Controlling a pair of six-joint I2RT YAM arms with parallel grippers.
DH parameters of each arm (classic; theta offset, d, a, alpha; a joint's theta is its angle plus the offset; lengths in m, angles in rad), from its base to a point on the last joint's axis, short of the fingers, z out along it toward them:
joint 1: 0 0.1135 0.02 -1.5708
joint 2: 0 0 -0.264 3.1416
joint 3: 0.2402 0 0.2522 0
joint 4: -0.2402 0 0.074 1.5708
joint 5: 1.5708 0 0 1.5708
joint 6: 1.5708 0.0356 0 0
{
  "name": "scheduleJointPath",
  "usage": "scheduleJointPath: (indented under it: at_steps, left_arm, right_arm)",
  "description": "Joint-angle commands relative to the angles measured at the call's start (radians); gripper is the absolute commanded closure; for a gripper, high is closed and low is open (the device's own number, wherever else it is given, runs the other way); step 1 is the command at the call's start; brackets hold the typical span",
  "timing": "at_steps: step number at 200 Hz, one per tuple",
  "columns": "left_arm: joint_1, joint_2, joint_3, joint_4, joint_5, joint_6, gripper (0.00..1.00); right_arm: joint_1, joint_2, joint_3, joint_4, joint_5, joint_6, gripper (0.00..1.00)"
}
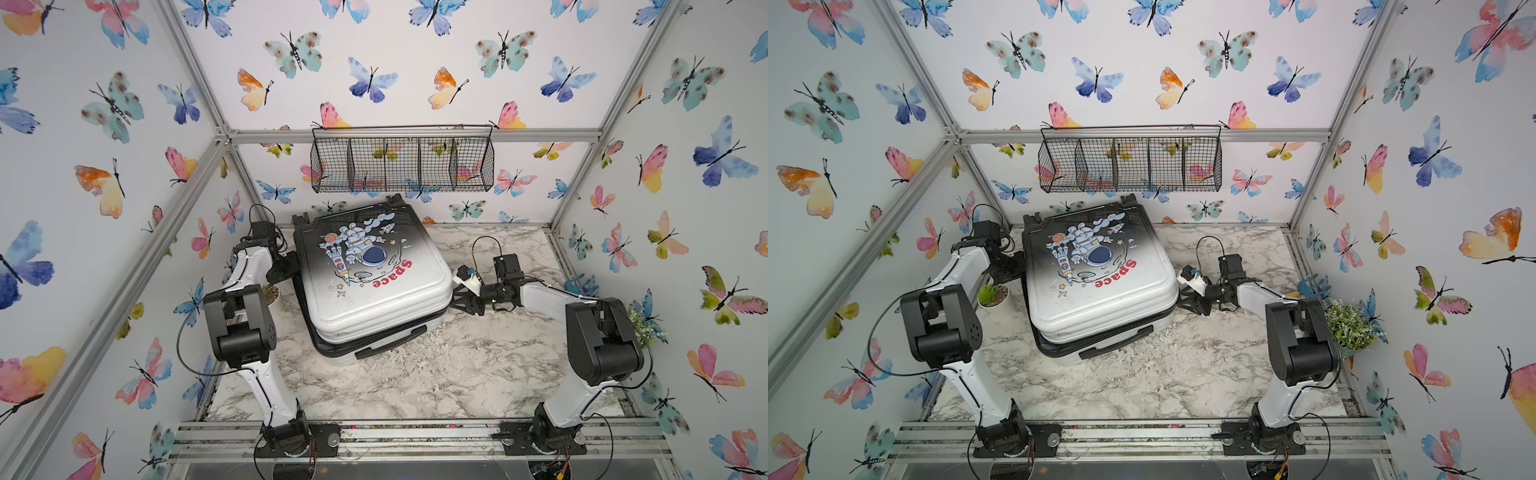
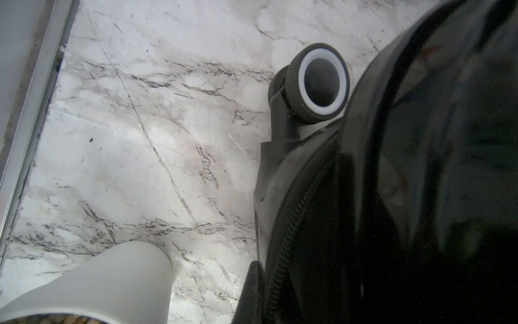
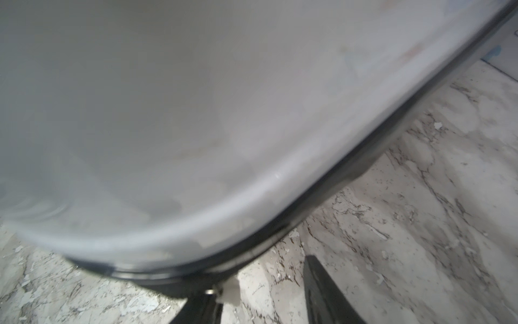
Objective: Close the suitcase zippers
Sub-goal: Zip the zipper on the suitcase.
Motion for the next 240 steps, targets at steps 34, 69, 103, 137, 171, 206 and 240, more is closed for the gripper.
scheduleJointPath:
  at_steps: [34,69,103,137,171,206,240]
  left_arm:
    - [0.004,0.038,-0.016,0.029,-0.05,0.004,1.0]
    - [0.004,0.031,-0.028,0.028,-0.048,0.002,1.0]
    - [0.003,0.032,-0.045,0.03,-0.046,0.004,1.0]
    - [0.003,0.038,-0.045,0.03,-0.047,-0.001,1.0]
    - [0.005,0.038,-0.045,0.028,-0.058,-0.01,1.0]
    - [0.011,0.041,-0.045,0.027,-0.066,-0.034,1.0]
    - [0.011,0.041,-0.064,0.032,-0.089,-0.094,1.0]
  right_arm:
    - [0.073,-0.006,0.005,-0.017,-0.085,-0.018,0.62]
    - [0.101,-0.011,0.008,-0.017,-0.109,0.001,0.65]
    - [0.109,-0.051,-0.044,0.017,-0.144,0.044,0.7]
    - [0.116,-0.09,-0.084,0.016,-0.079,0.061,0.8]
    - [0.116,-0.16,-0.14,0.052,0.0,0.155,0.89]
    - [0.122,-0.331,-0.26,0.112,0.157,0.245,0.96]
    - [0.185,-0.472,-0.341,0.121,0.271,0.302,0.96]
